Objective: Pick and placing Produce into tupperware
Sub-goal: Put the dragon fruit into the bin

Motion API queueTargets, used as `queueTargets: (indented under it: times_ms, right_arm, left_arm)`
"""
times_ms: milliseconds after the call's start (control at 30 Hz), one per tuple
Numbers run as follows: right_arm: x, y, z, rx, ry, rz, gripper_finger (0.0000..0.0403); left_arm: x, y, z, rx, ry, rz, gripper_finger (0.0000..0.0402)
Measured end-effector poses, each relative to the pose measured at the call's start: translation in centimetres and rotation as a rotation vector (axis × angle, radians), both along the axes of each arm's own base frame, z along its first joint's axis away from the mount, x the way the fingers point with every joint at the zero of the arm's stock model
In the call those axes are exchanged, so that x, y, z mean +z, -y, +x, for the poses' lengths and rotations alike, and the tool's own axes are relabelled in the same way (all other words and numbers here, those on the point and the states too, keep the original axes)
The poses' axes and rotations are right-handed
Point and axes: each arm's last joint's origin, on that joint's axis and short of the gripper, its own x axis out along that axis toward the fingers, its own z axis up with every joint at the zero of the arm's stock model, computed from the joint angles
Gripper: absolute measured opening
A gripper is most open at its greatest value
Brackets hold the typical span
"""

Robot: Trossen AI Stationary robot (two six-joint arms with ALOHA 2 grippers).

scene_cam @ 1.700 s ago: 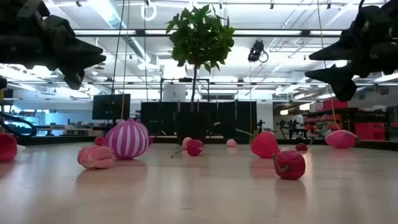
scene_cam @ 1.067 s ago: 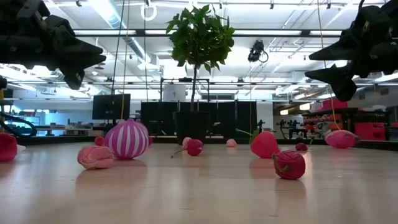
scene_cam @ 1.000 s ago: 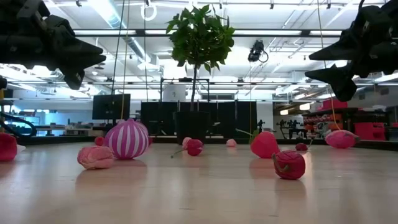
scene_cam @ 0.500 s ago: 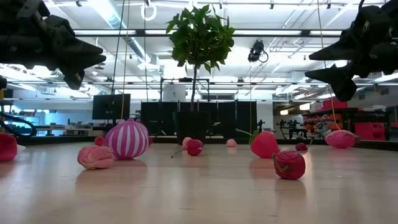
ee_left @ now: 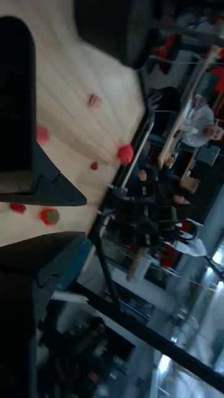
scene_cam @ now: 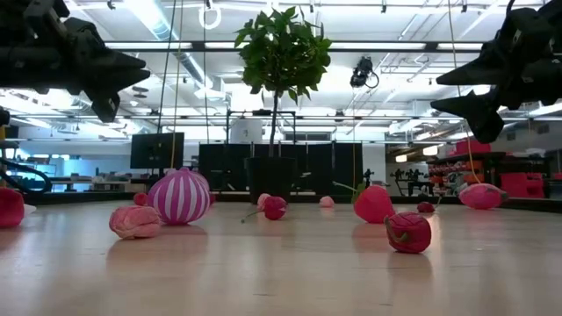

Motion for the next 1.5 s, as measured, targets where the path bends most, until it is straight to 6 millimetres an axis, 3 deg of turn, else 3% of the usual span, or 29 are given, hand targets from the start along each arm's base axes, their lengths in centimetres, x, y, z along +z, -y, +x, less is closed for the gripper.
queueTargets:
  times_ms: [133, 300, 367, 600, 667, 767, 900, 1067, 1267, 1500]
  right_arm:
    - [0.0, 0.0, 0.0, 0.000, 0.000, 0.000, 0.0220]
    - [0.0, 0.0, 0.0, 0.000, 0.000, 0.000, 0.0220]
    - [0.0, 0.0, 0.0, 0.000, -0.001, 0.000, 0.0220]
    - [0.0, 0.0, 0.0, 0.000, -0.001, 0.000, 0.0220]
    - [0.0, 0.0, 0.0, 0.000, 0.000, 0.000, 0.0220]
    - [0.0, 0.0, 0.0, -0.005, -0.001, -0.005, 0.0220]
    - [0.1, 0.2, 0.0, -0.058, -0.006, -0.084, 0.0220]
    - [1.2, 0.3, 0.0, -0.085, 0.188, 0.251, 0.0220]
    - [2.0, 0.3, -0.2, -0.076, 0.323, 0.434, 0.0220]
    - [2.2, 0.5, -0.2, -0.131, 0.320, 0.334, 0.0220]
  left_arm:
    - [1.1, 0.1, -0.2, -0.051, 0.069, -0.262, 0.0086]
    - [3.8, 0.0, -0.9, -0.006, 0.158, -0.274, 0.0076]
    - [6.1, -0.1, -1.7, 0.022, 0.232, -0.269, 0.0073]
    - [15.7, 0.0, -3.6, 0.080, 0.348, -0.005, 0.0070]
    - [18.1, -0.1, -2.8, 0.103, 0.258, 0.094, 0.0067]
    - [20.1, -0.3, -0.8, 0.143, 0.004, 0.221, 0.0062]
    - [21.5, -0.7, 2.2, 0.197, -0.233, 0.224, 0.0060]
    - [23.3, -0.9, 5.2, 0.189, -0.302, 0.203, 0.0068]
    - [21.6, -1.5, 7.9, 0.196, -0.541, 0.155, 0.0063]
    - [21.3, -2.4, 10.9, 0.209, -0.519, 0.254, 0.0037]
